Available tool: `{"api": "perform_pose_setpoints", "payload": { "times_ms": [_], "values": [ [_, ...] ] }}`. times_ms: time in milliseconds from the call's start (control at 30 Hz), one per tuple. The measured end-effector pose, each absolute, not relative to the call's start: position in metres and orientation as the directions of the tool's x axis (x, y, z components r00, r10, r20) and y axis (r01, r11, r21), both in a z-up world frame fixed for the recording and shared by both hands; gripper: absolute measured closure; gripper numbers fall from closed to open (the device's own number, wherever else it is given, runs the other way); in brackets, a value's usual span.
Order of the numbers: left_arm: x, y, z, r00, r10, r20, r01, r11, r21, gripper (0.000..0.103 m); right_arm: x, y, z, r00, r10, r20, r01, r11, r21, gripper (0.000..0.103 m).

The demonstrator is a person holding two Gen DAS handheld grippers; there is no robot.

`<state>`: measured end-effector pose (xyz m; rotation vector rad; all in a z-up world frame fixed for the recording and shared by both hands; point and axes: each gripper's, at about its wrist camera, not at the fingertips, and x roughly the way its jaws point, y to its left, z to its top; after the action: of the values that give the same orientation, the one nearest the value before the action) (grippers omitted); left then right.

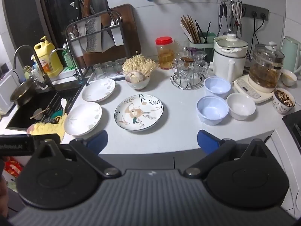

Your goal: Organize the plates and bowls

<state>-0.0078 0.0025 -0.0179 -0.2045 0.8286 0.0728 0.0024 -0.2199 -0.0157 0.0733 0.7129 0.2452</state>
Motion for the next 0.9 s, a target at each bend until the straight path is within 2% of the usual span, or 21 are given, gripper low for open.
{"api": "perform_pose_setpoints", "payload": {
  "times_ms": [900],
  "values": [
    [-0.0139,-0.0010,-0.0239,0.675,-0.002,-0.738,-0.166,0.974,-0.154,0.003,-0.0059,-0.2178,-0.0195,0.723,0.301,-0.622,-0.226,0.953,0.199,0.000]
  ]
}}
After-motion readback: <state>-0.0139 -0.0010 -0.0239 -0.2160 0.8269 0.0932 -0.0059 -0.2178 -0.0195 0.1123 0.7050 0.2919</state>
